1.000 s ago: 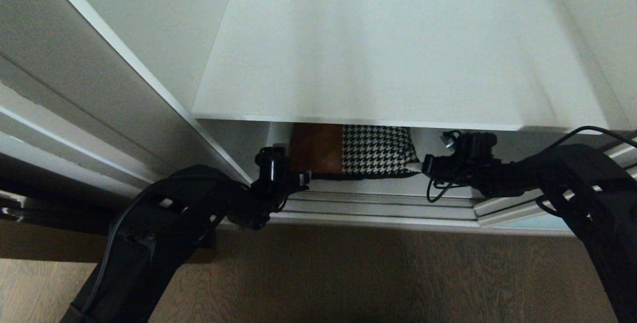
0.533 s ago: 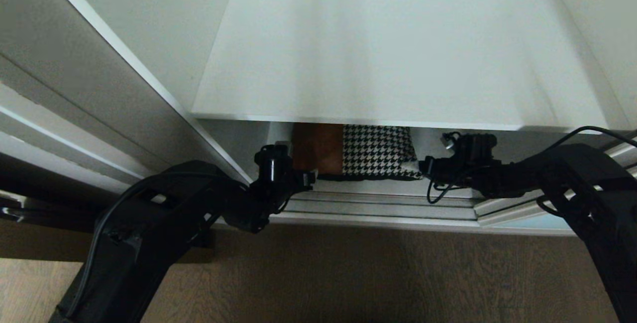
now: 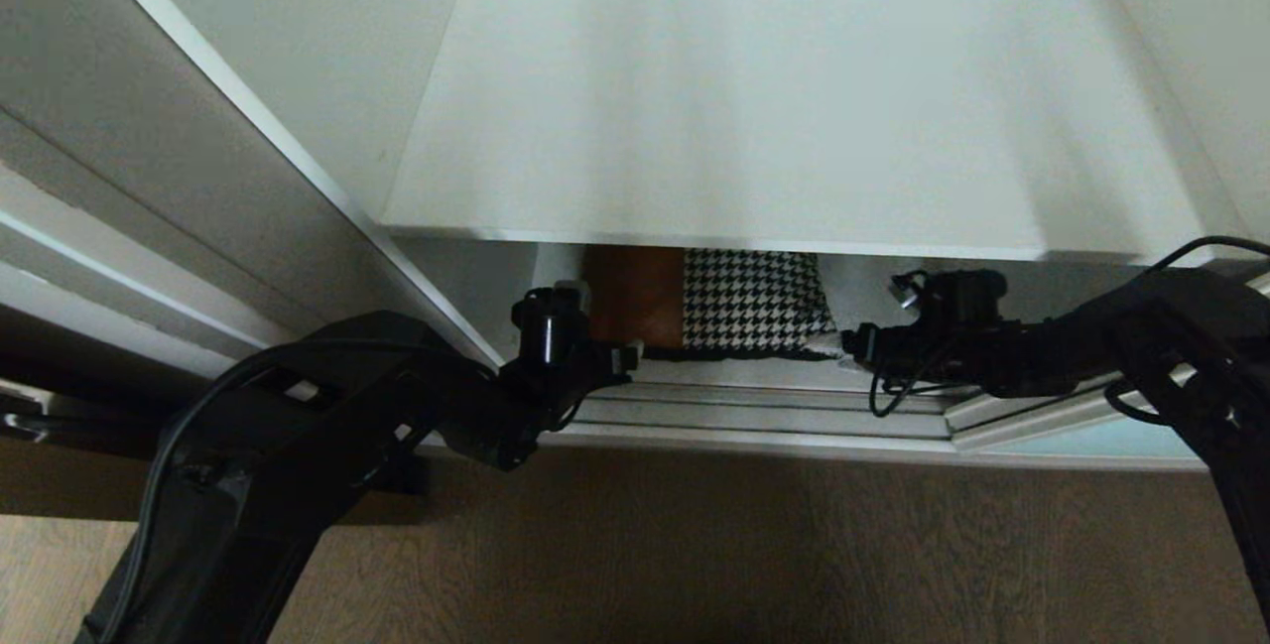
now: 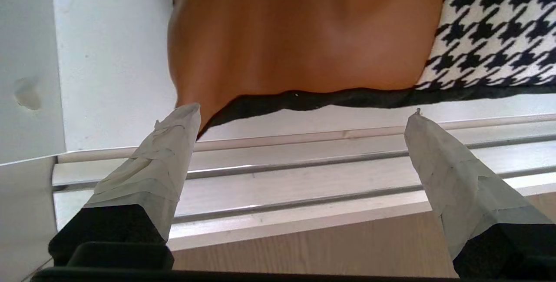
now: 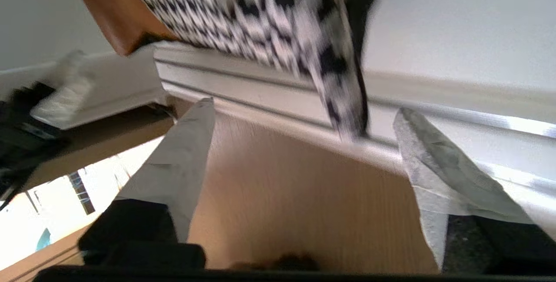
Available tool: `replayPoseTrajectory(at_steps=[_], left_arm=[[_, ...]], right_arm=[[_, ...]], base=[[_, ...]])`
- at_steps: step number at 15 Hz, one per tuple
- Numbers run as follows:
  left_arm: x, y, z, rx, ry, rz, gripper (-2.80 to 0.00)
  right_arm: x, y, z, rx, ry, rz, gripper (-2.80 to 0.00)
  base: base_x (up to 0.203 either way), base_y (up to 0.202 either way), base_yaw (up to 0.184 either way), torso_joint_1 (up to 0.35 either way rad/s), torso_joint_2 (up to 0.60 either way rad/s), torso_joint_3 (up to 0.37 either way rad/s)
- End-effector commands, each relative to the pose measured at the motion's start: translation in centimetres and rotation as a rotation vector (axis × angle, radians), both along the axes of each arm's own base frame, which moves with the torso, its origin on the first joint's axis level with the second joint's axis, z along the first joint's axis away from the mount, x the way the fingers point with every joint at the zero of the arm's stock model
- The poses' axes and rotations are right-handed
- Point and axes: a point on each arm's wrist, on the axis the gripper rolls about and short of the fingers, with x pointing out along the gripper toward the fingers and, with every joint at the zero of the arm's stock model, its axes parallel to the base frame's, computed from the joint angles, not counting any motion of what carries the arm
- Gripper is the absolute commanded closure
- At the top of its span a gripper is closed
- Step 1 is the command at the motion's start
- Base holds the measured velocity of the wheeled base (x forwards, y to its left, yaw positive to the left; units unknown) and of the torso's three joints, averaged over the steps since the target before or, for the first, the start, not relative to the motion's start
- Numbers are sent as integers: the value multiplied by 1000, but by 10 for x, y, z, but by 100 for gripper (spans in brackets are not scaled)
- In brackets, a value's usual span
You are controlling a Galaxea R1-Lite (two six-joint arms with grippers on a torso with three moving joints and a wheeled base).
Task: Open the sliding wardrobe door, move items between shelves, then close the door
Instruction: Place the pillow on the lower shelf, then close the door
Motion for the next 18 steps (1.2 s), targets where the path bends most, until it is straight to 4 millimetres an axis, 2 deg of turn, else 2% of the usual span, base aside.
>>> replayPoseTrajectory(at_steps=[1, 2, 3, 4, 7, 10, 12, 14, 18], left_arm=[[-3, -3, 5, -3, -8, -7, -280], [-4, -4, 5, -3, -7, -6, 0], [-6, -3, 4, 2, 0, -5, 0], [-7, -2, 7, 1, -3, -5, 0], [-14, 1, 14, -10, -35, -13, 0], [-23, 5, 35, -26, -89, -18, 0], [-27, 5, 46, -5, -110, -30, 0], [-40, -5, 49, 22, -102, -51, 0], [-64, 7, 65, 37, -92, -3, 0]], right_arm=[[-15, 0, 20, 2, -11, 2, -280], [-21, 0, 24, 1, -6, 4, -280], [-25, 1, 25, 3, 4, 5, -280], [-29, 2, 25, 1, 14, 6, 0], [-45, 1, 34, 2, 28, 10, 0], [-68, 0, 48, 0, 33, 13, 0], [-79, 0, 51, 0, 46, 12, 0], [-90, -1, 49, -2, 69, 13, 0], [-103, -1, 60, -3, 60, 11, 0]], base=[[0, 0, 0, 0, 0, 0], [0, 0, 0, 0, 0, 0], [0, 0, 0, 0, 0, 0], [0, 0, 0, 0, 0, 0], [0, 0, 0, 0, 0, 0], [0, 0, 0, 0, 0, 0], [0, 0, 0, 0, 0, 0], [0, 0, 0, 0, 0, 0], [0, 0, 0, 0, 0, 0]])
